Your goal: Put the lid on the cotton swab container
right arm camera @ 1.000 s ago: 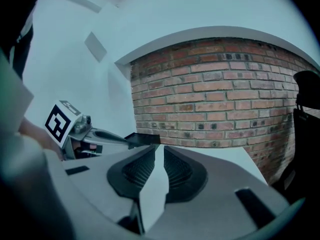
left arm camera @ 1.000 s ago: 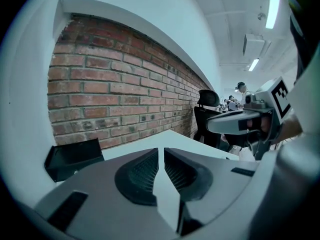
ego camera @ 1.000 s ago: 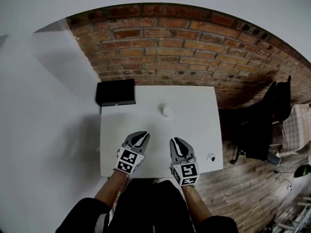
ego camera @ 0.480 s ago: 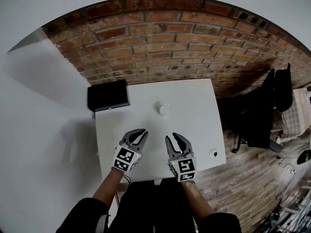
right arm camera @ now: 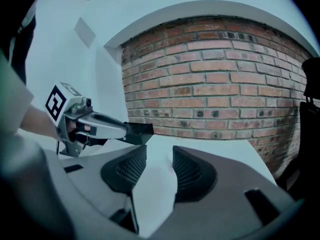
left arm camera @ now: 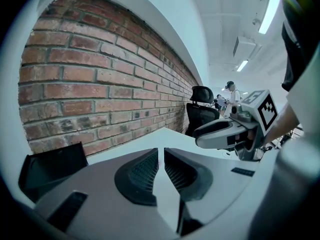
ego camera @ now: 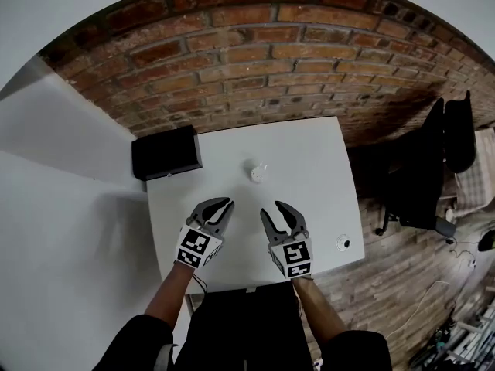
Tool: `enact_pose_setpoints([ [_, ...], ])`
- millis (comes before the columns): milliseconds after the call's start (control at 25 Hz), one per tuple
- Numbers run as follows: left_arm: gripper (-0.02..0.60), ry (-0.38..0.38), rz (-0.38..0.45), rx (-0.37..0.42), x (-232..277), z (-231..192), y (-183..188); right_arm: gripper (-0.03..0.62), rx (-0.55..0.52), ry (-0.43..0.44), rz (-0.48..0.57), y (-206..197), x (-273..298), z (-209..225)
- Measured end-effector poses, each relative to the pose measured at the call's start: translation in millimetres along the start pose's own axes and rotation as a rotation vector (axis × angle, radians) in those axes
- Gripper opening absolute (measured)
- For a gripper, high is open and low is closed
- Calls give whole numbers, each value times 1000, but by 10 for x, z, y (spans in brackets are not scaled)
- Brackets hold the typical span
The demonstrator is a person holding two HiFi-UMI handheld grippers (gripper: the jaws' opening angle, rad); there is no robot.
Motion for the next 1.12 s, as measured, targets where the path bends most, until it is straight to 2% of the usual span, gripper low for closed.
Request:
enact_pose_setpoints([
  [560, 26, 26, -34, 2, 141, -102, -67, 224, -28, 47, -65, -364, 523, 247],
  [880, 26, 49, -70, 26, 82, -162, -182, 239, -10, 42, -120, -587, 777, 380],
  [1120, 26, 49, -88, 15, 53, -190, -257, 244, 11, 46, -158, -717, 976, 469],
])
Point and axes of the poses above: the fingertips, and each gripper's own axes: x forward along the fingers, z to its right, y out of its top, the point moved 3 cm from there along -x, backward along the fingers, and after that the axes turned 9 degrees about y, right-handed, at the moved point
